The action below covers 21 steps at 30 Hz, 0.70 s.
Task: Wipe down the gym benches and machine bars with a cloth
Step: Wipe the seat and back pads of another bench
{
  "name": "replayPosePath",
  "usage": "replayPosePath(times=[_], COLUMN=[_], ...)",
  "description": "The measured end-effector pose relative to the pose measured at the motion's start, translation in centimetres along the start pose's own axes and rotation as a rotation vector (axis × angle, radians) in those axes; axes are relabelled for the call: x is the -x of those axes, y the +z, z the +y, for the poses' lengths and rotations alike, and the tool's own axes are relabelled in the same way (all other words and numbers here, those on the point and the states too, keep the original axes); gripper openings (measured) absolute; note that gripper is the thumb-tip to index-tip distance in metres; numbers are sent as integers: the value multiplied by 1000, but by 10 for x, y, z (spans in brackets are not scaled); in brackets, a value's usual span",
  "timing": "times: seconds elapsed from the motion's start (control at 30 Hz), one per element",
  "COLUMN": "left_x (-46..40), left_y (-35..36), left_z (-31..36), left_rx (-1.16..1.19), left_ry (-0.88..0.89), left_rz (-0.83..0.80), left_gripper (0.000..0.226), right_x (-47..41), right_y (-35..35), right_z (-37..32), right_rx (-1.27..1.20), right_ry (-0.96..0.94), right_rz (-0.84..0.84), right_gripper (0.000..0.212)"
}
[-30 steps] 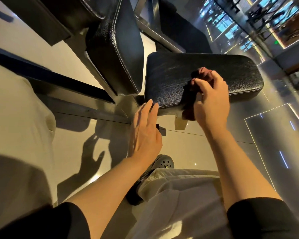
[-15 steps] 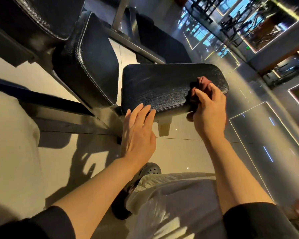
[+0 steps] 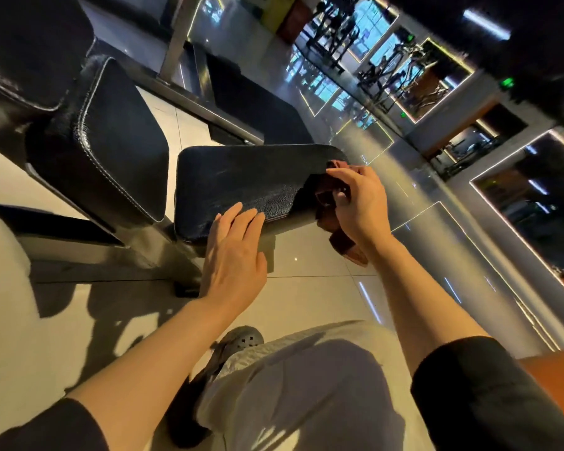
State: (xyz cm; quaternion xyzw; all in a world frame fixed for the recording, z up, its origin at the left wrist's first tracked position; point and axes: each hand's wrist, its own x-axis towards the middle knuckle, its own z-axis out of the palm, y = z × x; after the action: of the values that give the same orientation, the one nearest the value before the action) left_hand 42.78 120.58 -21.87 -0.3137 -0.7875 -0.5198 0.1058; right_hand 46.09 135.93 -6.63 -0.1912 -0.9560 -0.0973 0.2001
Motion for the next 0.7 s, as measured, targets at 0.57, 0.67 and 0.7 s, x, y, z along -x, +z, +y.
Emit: replayPosePath(times=[0.57, 0.67, 0.7], left_x=[-1, 5, 7], left_y=[-23, -20, -20], left_z=[-22, -28, -29], left_rx=[-32, -52, -53], left_ry=[-68, -80, -88], left_rz=[73, 44, 38], left_gripper=[58, 58, 58], right_x=[-1, 1, 0], right_y=[35, 43, 44], right_z=[-38, -41, -38], right_rx=[149, 223, 252], right_ry=[-201, -268, -260], right_rz=[-143, -260, -263], right_gripper=[47, 67, 67])
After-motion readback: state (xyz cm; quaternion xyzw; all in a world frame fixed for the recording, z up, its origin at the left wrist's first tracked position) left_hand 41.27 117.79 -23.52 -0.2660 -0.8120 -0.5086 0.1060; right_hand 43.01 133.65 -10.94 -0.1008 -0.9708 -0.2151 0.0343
